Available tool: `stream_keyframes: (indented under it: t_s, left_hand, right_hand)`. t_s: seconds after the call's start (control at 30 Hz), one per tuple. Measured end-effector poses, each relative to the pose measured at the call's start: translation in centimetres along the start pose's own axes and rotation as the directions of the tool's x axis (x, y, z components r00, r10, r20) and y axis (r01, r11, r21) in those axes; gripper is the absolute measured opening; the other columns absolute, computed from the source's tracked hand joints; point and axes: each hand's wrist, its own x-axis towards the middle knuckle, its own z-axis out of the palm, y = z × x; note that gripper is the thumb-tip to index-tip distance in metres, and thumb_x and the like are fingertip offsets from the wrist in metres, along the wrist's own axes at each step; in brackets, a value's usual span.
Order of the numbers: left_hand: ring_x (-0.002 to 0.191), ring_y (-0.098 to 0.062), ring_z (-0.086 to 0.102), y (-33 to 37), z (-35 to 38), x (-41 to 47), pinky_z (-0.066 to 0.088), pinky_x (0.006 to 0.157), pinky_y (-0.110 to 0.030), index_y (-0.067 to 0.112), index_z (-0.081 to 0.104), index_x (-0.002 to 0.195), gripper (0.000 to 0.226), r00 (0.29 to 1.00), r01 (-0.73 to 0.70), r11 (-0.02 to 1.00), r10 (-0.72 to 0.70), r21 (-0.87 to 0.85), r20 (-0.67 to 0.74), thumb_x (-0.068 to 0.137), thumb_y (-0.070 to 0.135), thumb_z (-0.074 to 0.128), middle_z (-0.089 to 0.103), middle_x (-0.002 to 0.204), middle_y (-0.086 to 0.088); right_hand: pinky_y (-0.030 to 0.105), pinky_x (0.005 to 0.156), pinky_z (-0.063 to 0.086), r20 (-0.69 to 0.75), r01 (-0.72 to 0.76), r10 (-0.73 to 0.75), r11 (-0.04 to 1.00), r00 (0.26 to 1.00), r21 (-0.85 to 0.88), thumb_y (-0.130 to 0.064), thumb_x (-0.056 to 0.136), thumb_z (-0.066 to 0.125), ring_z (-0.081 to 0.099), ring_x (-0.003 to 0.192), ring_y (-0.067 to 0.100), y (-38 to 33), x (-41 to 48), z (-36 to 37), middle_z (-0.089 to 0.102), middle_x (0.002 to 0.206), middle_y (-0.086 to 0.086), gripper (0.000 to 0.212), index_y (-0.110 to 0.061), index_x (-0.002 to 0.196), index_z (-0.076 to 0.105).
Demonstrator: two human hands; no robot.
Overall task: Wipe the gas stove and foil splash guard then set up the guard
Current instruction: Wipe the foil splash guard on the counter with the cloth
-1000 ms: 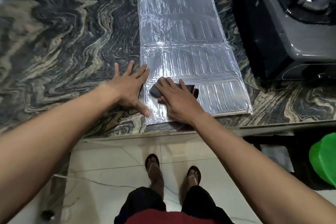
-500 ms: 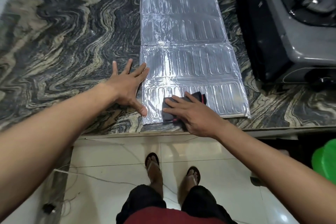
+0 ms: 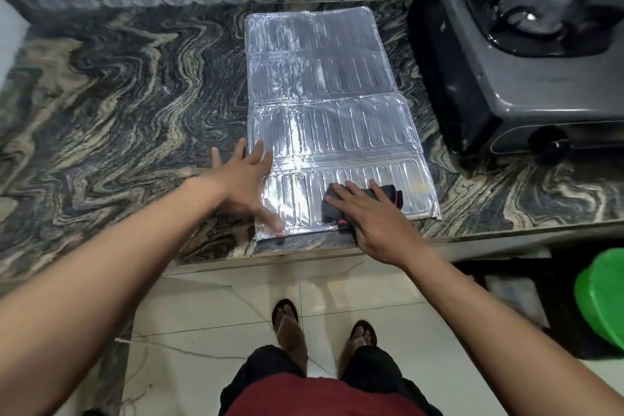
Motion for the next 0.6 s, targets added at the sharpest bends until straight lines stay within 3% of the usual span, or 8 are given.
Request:
stream_keyframes:
  t_s: [0.17,0.3,0.6]
  left_hand:
    - [0.145,-0.030,-0.031,0.3,1.1,-0.4,-0.011,0.110,-0.073,0.029,-0.027,0.152,0.162,0.998,0.054,0.999,-0.054,0.001,0.026,0.038,0.089,0.070,-0.033,0.159,0.005]
    - [0.146,-0.030,-0.030,0.4,1.1,-0.2,-0.013,0.110,-0.073,0.029,-0.027,0.152,0.163,0.999,0.053,0.999,-0.053,-0.008,0.012,0.035,0.088,0.071,-0.033,0.159,0.006]
    - [0.145,-0.031,-0.032,0.1,1.2,0.4,-0.018,0.106,-0.073,0.030,-0.026,0.152,0.165,1.000,0.016,1.000,-0.016,0.002,0.001,0.031,0.092,0.067,-0.032,0.159,0.007]
  right_hand:
    - [0.039,0.120,-0.005,-0.028,-0.028,0.028,1.000,0.999,0.006,-0.012,0.095,0.043,0.012,0.151,0.017,0.1,0.1,-0.3,0.017,0.163,-0.002,0.063,-0.025,0.155,0.026]
    - [0.044,0.122,0.002,-0.091,-0.212,0.214,0.977,0.972,0.037,-0.010,0.096,0.045,0.015,0.151,0.020,2.0,-0.7,-0.9,0.021,0.162,0.002,0.062,-0.024,0.154,0.027]
    - [0.051,0.121,-0.001,-0.199,-0.587,0.575,0.809,0.794,-0.003,0.001,0.085,0.044,0.010,0.151,0.022,4.2,-2.1,-2.0,0.017,0.163,0.007,0.076,-0.016,0.155,0.020]
